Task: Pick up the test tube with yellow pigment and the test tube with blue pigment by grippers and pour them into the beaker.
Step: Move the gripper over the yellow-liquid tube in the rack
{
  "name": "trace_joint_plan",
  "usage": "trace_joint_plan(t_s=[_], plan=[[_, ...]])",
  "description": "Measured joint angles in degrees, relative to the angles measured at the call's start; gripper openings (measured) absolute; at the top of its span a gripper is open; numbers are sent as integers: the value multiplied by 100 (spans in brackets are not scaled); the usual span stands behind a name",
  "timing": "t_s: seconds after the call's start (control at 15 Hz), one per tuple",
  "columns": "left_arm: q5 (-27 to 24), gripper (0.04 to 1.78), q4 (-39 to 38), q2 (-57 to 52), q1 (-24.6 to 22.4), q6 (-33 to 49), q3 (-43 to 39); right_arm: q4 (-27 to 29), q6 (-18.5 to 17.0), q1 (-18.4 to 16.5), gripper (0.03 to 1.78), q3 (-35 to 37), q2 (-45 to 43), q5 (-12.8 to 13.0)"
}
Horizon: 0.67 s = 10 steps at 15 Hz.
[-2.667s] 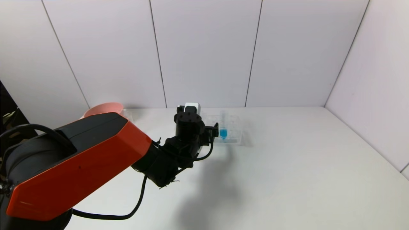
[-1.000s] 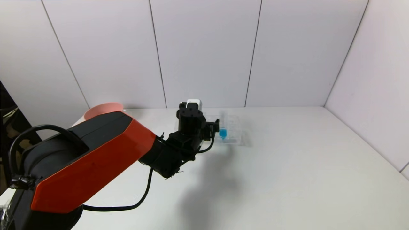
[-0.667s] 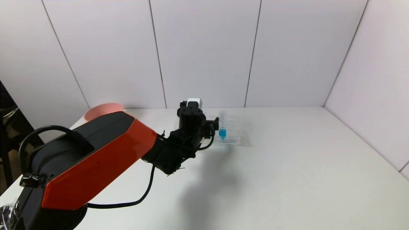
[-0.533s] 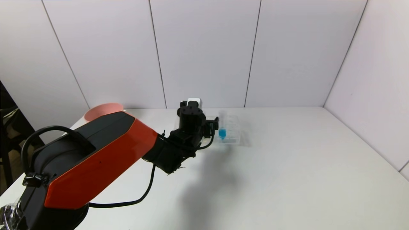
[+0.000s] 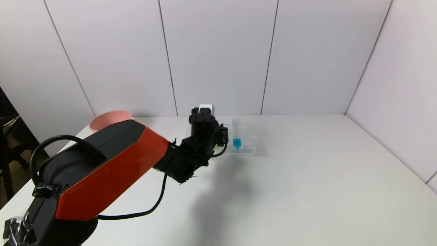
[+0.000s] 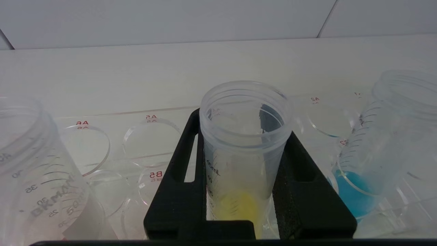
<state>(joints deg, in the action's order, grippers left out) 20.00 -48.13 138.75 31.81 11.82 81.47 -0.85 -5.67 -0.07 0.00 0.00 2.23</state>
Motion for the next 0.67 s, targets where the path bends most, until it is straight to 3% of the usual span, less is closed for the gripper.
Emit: trace_joint_plan(t_s=[0.67], plan=[[9,55,6,-2,0,2,0,0,0,-9,171,0,0,5]])
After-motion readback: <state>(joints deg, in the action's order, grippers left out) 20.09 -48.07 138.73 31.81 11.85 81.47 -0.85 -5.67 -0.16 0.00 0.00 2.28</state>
